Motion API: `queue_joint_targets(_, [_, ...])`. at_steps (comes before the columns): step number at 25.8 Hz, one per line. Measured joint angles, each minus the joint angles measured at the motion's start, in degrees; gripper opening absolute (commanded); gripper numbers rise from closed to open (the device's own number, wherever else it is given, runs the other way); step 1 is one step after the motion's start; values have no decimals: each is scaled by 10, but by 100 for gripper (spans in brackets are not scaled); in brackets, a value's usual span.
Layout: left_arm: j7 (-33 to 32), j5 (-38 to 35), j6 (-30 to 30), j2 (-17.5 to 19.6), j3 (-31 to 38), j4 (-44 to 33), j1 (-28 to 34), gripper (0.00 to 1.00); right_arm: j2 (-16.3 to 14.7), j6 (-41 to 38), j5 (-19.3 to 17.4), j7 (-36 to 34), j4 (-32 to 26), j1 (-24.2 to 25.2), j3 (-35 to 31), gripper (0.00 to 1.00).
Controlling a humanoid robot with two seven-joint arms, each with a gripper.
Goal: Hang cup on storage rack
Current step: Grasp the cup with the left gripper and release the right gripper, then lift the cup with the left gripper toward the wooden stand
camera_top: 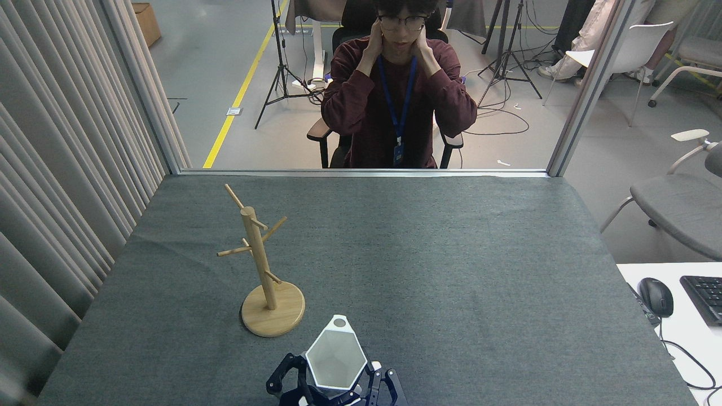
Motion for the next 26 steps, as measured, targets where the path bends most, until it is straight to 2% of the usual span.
queue_joint_targets(8, [-1, 0, 1, 0, 0, -2, 1, 46, 0, -1, -13, -50, -71, -2, -7, 98])
queue_joint_targets(10, [-1, 0, 1, 0, 0, -2, 1, 46, 6, 23, -60, -55, -80, -19, -46, 98])
queue_joint_targets(13, [-1, 0, 1, 0, 0, -5, 1, 46, 10, 71, -188, -14, -58, -57, -151, 98])
queue_joint_targets(15, [-1, 0, 3, -1, 2, -6, 1, 46, 3, 83, -226, 28, -19, -74, -206, 98])
queue_joint_targets(18, [-2, 0, 20, -2, 4, -8, -1, 46, -49, 80, -214, 65, 32, -84, -245, 98])
queue_joint_targets(21, [-3, 1, 45, -2, 14, -16, -3, 46, -105, 56, -207, 75, 58, -77, -258, 98])
queue_joint_targets(23, [-4, 2, 56, -3, 36, -26, -4, 46, -124, 43, -206, 76, 65, -72, -261, 98])
queue_joint_targets(26, [-9, 2, 64, -6, 87, -45, -5, 46, -134, 35, -203, 75, 69, -67, -263, 98])
